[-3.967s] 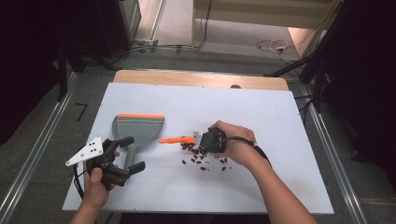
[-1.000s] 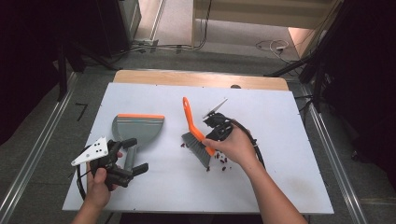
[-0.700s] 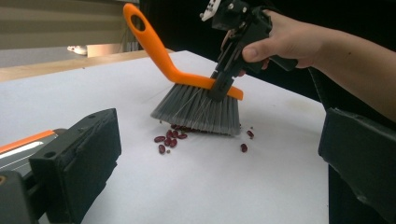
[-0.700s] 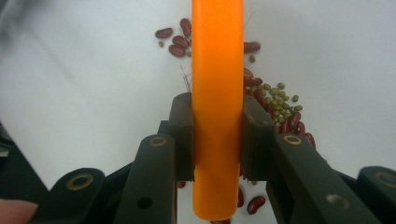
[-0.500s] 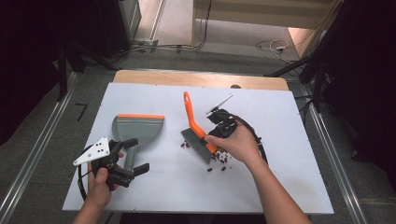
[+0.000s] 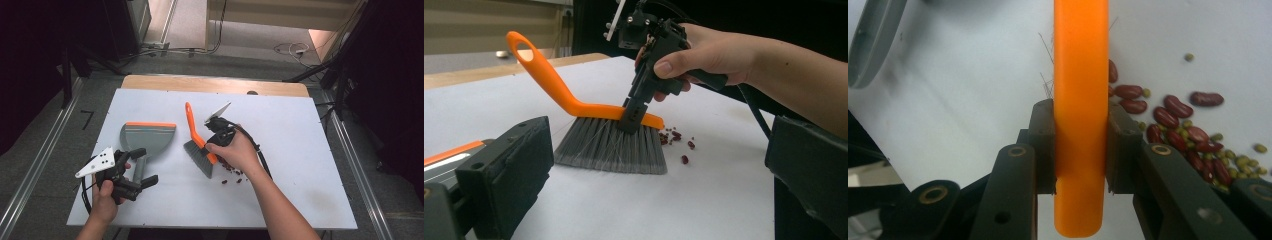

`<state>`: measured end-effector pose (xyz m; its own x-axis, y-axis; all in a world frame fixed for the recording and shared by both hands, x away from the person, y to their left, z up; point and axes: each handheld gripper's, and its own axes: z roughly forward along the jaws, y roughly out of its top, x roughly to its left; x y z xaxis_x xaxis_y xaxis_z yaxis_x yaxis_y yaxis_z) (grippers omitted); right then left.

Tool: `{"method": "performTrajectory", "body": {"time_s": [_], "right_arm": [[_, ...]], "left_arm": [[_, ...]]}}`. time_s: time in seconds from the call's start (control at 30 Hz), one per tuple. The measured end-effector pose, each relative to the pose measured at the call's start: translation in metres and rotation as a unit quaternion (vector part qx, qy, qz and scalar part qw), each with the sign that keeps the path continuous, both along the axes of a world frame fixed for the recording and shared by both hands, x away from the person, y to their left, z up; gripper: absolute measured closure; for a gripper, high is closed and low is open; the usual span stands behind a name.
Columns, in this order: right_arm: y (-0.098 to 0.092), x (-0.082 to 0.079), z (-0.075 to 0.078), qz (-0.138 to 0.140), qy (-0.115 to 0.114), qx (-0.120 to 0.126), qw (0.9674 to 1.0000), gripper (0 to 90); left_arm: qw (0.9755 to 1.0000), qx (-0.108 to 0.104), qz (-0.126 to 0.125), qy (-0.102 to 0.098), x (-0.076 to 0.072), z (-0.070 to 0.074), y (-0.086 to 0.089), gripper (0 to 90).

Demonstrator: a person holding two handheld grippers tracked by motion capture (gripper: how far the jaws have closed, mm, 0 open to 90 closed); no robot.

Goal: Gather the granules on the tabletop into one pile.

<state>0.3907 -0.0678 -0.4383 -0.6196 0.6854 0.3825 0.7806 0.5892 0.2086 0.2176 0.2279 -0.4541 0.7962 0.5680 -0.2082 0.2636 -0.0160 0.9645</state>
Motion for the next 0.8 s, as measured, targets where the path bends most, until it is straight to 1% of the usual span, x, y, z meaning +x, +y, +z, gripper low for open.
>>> {"method": "performTrajectory", "body": {"time_s": [0.03,0.07,0.1,0.17,0.2,0.3,0.37,0.4,0.43,0.57,0.67,0.73,0.77,0.8], "right_arm": [[-0.002,0.001,0.000,-0.014,0.011,0.000,0.9998,68.3],[-0.005,0.003,-0.001,-0.026,0.018,-0.004,0.9995,68.3],[-0.009,0.005,-0.002,-0.030,0.025,-0.003,0.9992,68.3],[-0.015,0.006,-0.002,-0.039,0.029,-0.002,0.9988,68.3],[-0.019,0.007,-0.002,-0.049,0.030,-0.004,0.9983,68.3],[-0.030,0.007,-0.001,-0.057,0.029,-0.007,0.9979,68.4],[-0.038,0.008,-0.001,-0.068,0.030,-0.010,0.9972,68.4],[-0.043,0.009,-0.001,-0.067,0.029,-0.010,0.9973,68.4],[-0.047,0.009,0.000,-0.073,0.032,-0.011,0.9968,68.3],[-0.062,0.011,0.000,-0.083,0.033,-0.013,0.9959,68.3],[-0.071,0.011,0.002,-0.085,0.027,-0.014,0.9960,68.3],[-0.074,0.009,0.007,-0.075,0.011,-0.011,0.9971,68.3],[-0.075,0.007,0.011,-0.060,-0.005,-0.010,0.9981,68.3],[-0.076,0.004,0.015,-0.047,-0.016,-0.007,0.9987,68.3]], "left_arm": [[1.0000,0.001,0.000,0.000,0.000,0.000,0.000,0.0],[1.0000,0.002,-0.001,0.000,0.000,0.000,-0.001,0.0],[1.0000,0.002,-0.001,0.000,0.000,0.000,-0.001,0.0],[1.0000,0.002,-0.001,0.000,0.000,0.000,-0.002,0.0],[1.0000,0.003,-0.001,0.001,0.000,0.000,-0.002,0.0],[1.0000,0.005,-0.001,0.001,0.000,0.000,-0.003,0.0],[1.0000,0.005,-0.002,0.002,0.000,-0.001,-0.003,0.0],[1.0000,0.005,-0.001,0.002,0.000,-0.001,-0.003,0.0],[1.0000,0.005,-0.001,0.002,0.000,-0.001,-0.003,0.0],[1.0000,0.005,-0.001,0.003,0.000,-0.001,-0.003,0.0],[1.0000,0.004,-0.001,0.003,0.000,-0.001,-0.004,0.0],[1.0000,0.005,-0.001,0.004,0.001,-0.001,-0.004,0.0],[1.0000,0.004,0.000,0.005,0.001,-0.001,-0.004,0.0],[1.0000,0.004,0.000,0.005,0.001,-0.001,-0.004,0.0]]}}
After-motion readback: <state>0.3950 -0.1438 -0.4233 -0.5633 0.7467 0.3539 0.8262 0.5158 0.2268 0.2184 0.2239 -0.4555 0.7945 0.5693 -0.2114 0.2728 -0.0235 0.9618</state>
